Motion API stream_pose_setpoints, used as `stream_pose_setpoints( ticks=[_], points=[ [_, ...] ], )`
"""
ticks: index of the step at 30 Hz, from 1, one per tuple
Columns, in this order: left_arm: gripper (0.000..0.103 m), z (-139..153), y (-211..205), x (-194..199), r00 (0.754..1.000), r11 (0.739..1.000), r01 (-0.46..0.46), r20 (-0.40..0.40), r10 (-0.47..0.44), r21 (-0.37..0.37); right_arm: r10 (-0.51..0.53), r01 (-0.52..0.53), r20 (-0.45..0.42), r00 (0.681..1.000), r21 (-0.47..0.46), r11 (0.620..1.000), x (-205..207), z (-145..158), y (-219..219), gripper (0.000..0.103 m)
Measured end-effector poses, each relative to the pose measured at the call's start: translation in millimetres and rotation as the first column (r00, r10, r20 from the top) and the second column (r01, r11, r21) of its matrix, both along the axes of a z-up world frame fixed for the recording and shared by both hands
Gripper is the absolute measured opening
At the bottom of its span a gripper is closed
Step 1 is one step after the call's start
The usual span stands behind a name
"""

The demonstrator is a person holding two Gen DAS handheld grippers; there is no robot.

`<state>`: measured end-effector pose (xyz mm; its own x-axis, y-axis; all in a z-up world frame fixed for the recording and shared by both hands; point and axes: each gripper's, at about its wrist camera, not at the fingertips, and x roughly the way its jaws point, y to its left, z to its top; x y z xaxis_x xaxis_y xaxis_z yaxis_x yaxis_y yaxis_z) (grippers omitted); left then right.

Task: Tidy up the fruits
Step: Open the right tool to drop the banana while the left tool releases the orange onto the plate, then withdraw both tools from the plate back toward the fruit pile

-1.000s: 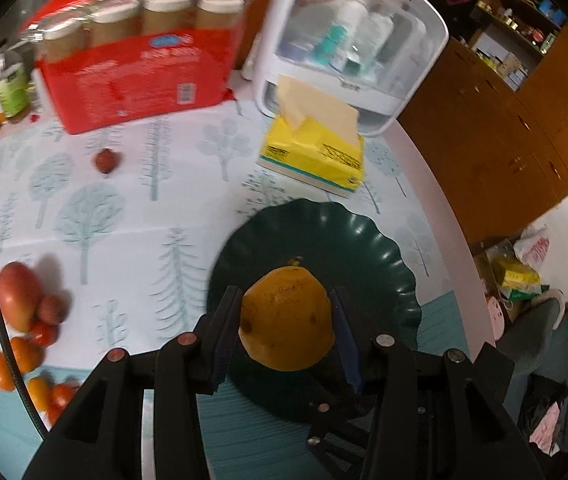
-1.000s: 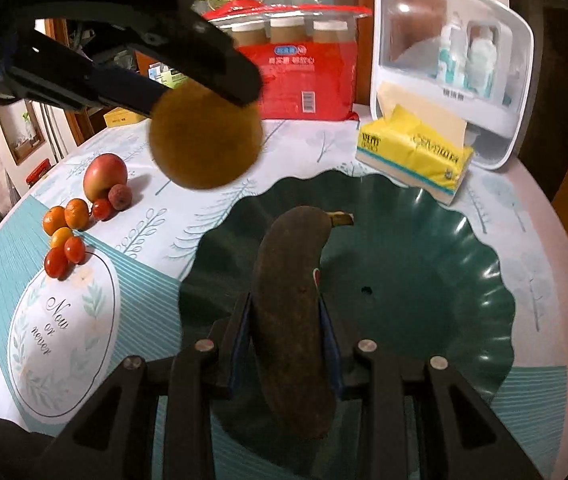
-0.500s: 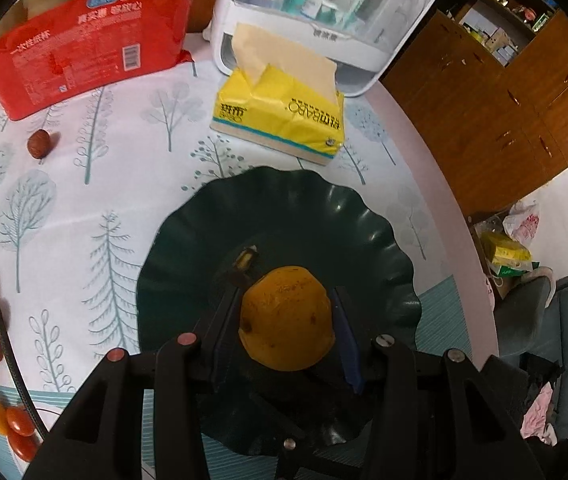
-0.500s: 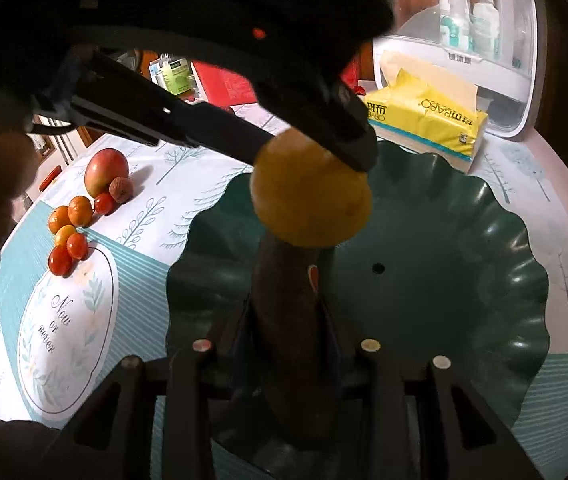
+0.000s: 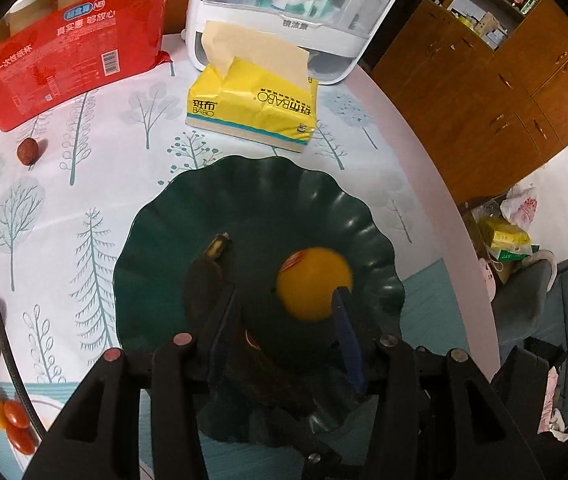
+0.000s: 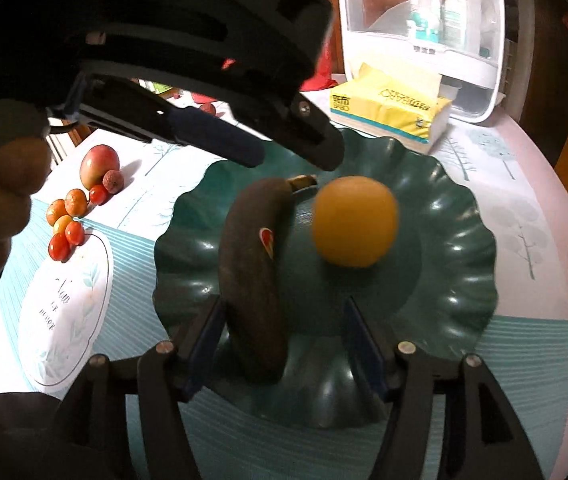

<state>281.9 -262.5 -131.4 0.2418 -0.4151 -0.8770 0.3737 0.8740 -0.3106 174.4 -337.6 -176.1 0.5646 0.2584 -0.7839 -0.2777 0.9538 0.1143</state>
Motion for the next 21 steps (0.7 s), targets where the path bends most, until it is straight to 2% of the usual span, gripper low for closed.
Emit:
stream_pose_setpoints(
  ticks=[7, 13, 21],
  points=[
    [0.06, 16, 14, -20, 0.999, 0.999, -0.042, 0.015, 0.041, 0.004, -0.065, 0.065, -0.001, 0.998, -0.016, 0.998, -12, 14, -12, 0.062],
    [0.061, 28, 37, -41, 0.996, 0.996, -0.087, 0.035, 0.087, 0.013, -0.127, 0.127, -0.006, 0.992, -0.032, 0.991, -26, 23, -20, 0.062],
    [0.066, 38, 84, -79, 0.985, 0.986, -0.164, 0.05, 0.163, 0.006, -0.199, 0.2, -0.042, 0.979, 0.023, 0.979, -44, 33, -23, 0.062]
  ],
)
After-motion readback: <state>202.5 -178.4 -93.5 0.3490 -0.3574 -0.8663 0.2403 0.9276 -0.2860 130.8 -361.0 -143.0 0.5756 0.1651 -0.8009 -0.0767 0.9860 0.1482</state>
